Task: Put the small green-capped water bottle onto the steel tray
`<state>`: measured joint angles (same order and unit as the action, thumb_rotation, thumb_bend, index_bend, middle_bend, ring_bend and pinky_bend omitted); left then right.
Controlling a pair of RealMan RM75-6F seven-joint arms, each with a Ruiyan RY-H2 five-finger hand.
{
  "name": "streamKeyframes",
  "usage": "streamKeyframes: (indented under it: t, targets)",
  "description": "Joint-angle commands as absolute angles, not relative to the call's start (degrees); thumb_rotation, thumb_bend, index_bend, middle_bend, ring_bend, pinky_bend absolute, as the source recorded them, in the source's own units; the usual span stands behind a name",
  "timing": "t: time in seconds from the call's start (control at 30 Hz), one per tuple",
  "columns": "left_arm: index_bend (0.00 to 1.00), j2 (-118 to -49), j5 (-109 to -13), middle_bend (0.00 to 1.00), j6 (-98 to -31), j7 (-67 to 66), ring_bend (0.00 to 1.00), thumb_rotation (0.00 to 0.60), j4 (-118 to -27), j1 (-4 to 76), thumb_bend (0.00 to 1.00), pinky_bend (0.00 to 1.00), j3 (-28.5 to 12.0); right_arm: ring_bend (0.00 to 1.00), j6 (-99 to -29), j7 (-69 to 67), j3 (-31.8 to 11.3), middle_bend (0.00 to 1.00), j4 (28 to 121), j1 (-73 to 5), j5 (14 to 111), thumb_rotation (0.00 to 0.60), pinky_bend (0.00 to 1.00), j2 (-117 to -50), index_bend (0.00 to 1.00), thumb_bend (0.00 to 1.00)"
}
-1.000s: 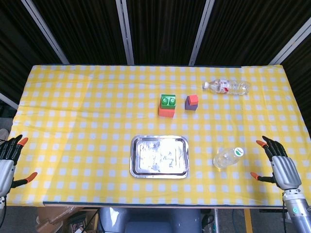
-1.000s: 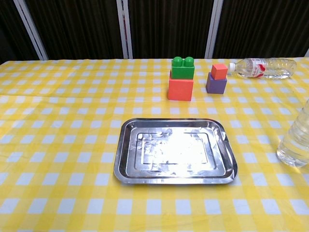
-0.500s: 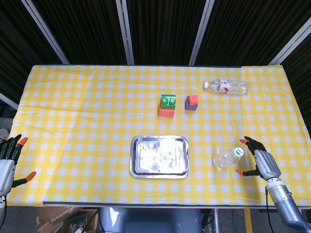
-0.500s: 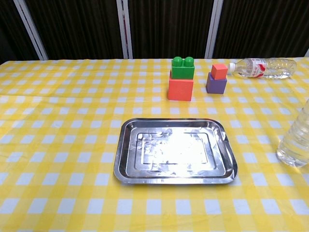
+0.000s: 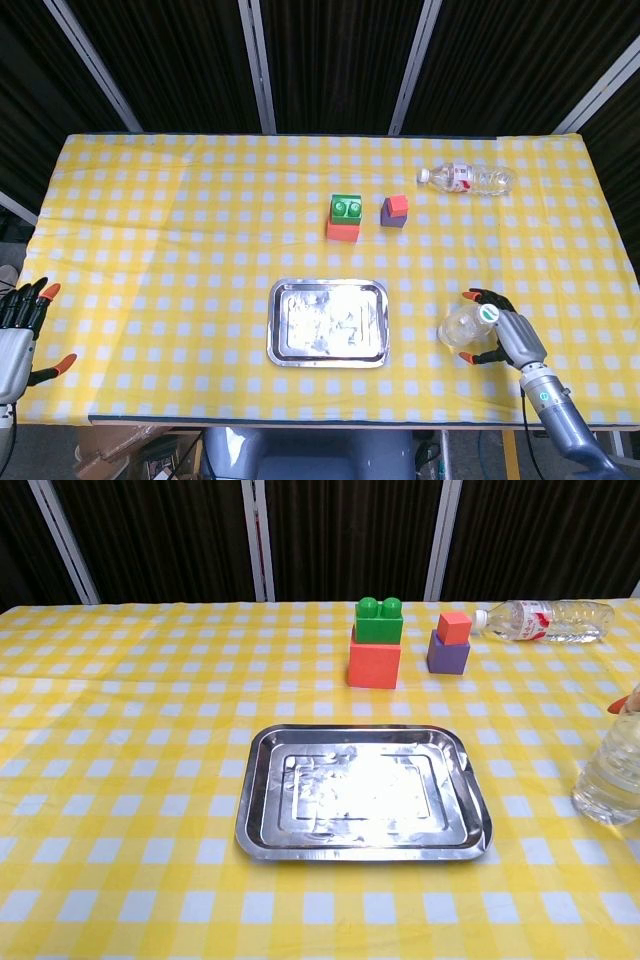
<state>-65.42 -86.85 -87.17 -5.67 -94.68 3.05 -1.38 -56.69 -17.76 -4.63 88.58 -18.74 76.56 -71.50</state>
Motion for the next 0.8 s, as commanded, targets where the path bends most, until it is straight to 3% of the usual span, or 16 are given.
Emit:
streamKeyframes:
  t: [0.03,0.27,0.4,0.67,0.8]
  targets:
    - [0.03,-65.4,-86.8,0.00,-87.1,-5.8,0.00,0.600,-94.7,3.1,0.14,0.00,-1.4,0.00,-56.2,-17.4,-5.1,0.12,89.4,-19.3,75.9,0.600,0.00,-71.6,0.17,0.11]
    - [0.03,-65.4,-86.6,0.00,-86.6,-6.2,0.00,0.600,-94.8,3.2,0.14,0.00,-1.3,0.00,-54.9,-18.5,-5.9,0.14,91.1,-20.2,74.3,0.600,0.00,-71.9,0.19,0.11]
    - [0.03,-65.4,-86.4,0.00,-86.3,-6.4,0.00,0.600,-94.8,3.2,0.14,0.00,-1.2,0.00,-54.5,-21.7,-7.0,0.20,91.8,-20.4,73.1,0.600,0.00,-72.0,0.24,0.11]
    - [0.04,-65.4,-86.1,0.00,-85.8,-6.9,0.00,0.600,-95.0,3.3,0.14,0.00,-1.1,0.17,-55.9,-26.3,-8.5,0.47,90.6,-19.6,71.6,0.600,0.00,-73.5,0.52,0.12]
    - [0.04,-65.5,-86.0,0.00,-85.7,-7.1,0.00,0.600,-95.0,3.4,0.14,0.00,-1.2,0.26,-56.7,-28.0,-9.0,0.57,90.2,-19.1,71.2,0.600,0.00,-73.8,0.67,0.23]
